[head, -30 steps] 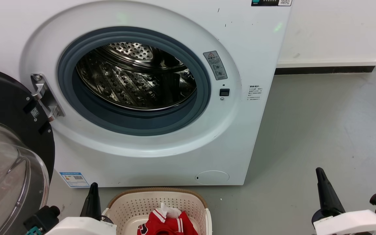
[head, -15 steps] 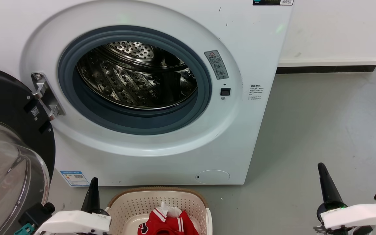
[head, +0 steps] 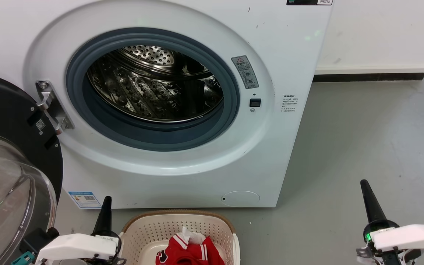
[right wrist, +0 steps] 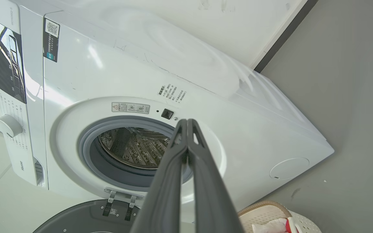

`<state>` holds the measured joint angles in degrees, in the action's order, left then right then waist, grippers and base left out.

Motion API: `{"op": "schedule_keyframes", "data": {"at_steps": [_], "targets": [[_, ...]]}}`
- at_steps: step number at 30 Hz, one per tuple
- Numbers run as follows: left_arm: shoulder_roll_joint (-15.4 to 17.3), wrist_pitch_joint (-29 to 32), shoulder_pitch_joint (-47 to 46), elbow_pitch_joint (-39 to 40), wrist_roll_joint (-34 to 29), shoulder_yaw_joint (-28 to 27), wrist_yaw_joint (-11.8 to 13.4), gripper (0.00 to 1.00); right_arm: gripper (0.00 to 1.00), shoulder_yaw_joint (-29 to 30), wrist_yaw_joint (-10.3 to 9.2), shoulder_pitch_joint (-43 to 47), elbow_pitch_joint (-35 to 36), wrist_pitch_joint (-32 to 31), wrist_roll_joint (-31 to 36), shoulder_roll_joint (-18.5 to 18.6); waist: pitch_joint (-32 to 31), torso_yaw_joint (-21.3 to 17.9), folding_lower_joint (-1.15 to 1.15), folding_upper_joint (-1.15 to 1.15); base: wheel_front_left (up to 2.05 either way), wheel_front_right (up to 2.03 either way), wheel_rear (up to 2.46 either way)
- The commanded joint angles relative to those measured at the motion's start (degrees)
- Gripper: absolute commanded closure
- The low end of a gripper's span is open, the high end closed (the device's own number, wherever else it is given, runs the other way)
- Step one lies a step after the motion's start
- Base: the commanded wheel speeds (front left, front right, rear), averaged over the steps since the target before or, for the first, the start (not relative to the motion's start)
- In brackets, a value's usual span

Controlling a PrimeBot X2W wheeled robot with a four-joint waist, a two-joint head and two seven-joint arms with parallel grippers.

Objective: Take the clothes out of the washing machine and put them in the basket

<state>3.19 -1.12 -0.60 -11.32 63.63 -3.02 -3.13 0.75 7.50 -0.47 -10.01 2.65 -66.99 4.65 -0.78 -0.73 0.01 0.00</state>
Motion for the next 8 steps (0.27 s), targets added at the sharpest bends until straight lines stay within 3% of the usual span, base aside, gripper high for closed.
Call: {"op": "schedule_keyframes", "data": {"at_steps": [1,8], "targets": [[0.3,0.38,-1.56,0.26,1.28,-0.33,-0.45,1.0,1.0,0.2,0.0,-1.64,0.14,-0.29,-1.31,0.34,0.01,0.01,0.0,0.0,0.0,0.0,0.0],[0.29,1.39,-2.16,-0.22,5.49,-0.7,-1.08,1.0,1.0,0.66,-0.01,-2.33,-0.44,-1.28,-5.26,0.31,0.13,0.1,0.0,0.0,0.0,0.0,0.0]]}}
